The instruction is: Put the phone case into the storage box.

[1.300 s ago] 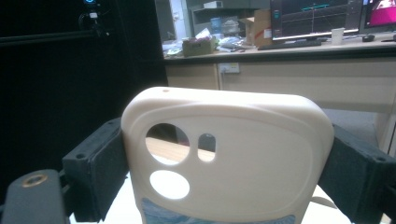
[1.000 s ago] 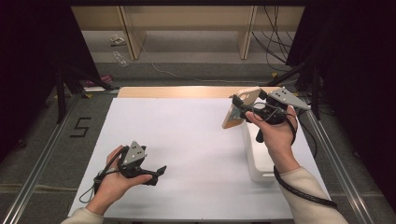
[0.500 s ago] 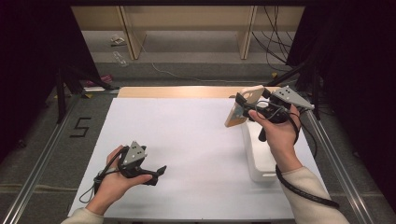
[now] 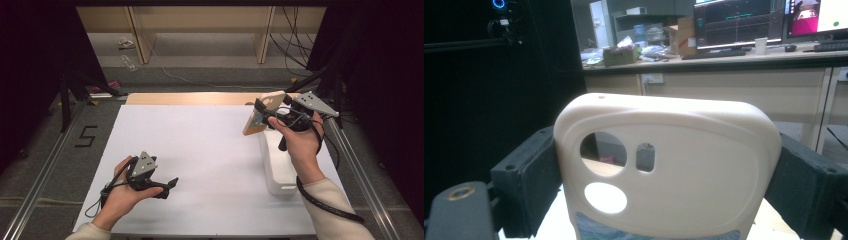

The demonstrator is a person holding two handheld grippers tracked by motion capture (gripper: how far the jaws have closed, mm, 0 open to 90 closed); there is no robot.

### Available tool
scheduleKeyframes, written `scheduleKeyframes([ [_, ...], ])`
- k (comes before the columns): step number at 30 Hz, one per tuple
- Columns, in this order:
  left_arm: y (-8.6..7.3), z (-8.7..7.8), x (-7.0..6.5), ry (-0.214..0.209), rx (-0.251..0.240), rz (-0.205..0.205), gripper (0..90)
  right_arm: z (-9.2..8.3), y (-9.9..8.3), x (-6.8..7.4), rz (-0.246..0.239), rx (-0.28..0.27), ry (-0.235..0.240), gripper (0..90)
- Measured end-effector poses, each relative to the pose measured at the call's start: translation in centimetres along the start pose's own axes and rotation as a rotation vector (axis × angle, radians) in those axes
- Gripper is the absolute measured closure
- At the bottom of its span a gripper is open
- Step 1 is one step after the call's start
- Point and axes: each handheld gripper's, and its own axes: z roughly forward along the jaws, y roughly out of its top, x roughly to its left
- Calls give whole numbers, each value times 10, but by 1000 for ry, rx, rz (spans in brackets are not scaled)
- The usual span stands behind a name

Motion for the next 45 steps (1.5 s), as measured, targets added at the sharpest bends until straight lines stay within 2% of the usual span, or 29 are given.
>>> scheduleKeyframes([
  [45, 0, 0, 0, -2, -1, -1, 9, -4, 4, -11, 8, -8, -41, 122],
])
